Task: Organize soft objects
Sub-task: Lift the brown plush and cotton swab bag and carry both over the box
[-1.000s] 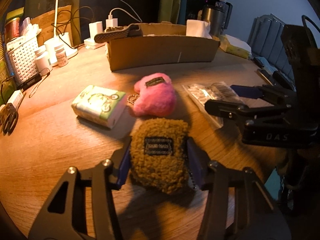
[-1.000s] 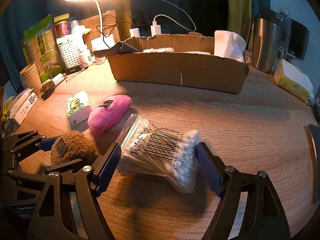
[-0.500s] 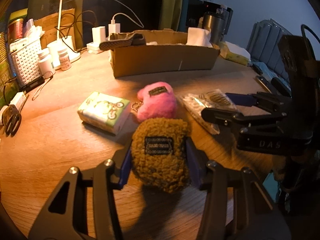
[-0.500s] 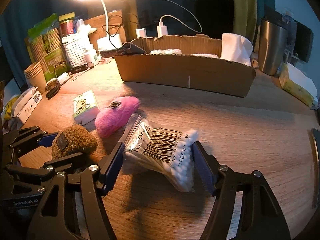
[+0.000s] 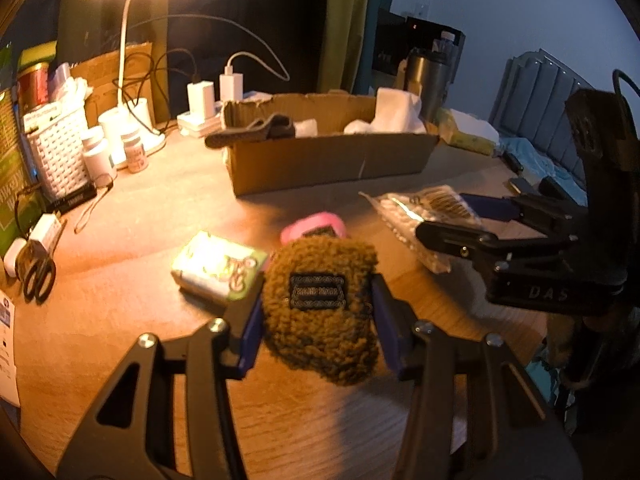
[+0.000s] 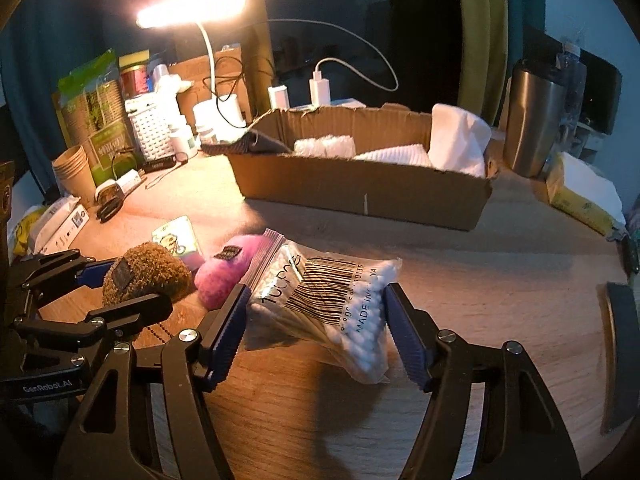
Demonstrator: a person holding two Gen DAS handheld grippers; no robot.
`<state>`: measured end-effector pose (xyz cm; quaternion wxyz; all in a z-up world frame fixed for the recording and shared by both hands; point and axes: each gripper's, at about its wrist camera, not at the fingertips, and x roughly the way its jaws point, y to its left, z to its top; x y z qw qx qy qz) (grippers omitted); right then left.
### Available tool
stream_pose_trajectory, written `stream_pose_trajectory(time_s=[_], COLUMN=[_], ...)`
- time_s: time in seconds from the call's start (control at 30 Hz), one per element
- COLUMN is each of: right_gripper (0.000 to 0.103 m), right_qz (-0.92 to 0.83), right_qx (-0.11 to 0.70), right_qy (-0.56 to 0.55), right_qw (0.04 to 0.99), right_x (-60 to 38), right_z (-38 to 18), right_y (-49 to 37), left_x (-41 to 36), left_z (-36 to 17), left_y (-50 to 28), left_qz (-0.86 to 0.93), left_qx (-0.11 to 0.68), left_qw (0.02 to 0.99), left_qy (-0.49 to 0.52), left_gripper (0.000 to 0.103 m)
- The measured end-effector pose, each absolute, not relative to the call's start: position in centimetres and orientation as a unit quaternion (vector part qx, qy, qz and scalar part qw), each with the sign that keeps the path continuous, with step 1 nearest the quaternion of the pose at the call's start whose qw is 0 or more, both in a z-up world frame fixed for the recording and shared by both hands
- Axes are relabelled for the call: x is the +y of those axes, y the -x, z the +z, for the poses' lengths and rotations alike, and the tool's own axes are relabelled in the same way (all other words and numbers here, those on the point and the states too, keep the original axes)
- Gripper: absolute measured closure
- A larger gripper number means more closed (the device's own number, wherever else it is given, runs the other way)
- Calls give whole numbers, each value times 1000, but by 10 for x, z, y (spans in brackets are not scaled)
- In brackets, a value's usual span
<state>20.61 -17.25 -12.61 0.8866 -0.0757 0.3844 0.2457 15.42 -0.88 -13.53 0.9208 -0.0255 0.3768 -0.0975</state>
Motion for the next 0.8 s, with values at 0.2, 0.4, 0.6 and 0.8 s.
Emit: stream_pose_trajectory(time_s=[0.2, 0.4, 0.6, 0.8], right_gripper=[32, 32, 32, 32], right_qz=[243, 239, 234, 234], right_qx=[373, 362, 350, 340], right_qy=[68, 62, 50, 41], right_qw=[893, 899, 906, 910], right_x=[-180, -191, -202, -210], right_z=[-113, -101, -91, -84], right_y=[-215, -227, -241, -257], left_x=[-12, -19, -25, -31], left_z=[-120, -109, -97, -85], left_y=[-165, -179, -196, -215], left_qz=[-99, -101, -101, -101], left_qx=[363, 358, 353, 345], left_qw=[926, 928, 930, 933], left_qy=[20, 14, 10, 3], left_gripper=[53, 53, 53, 53])
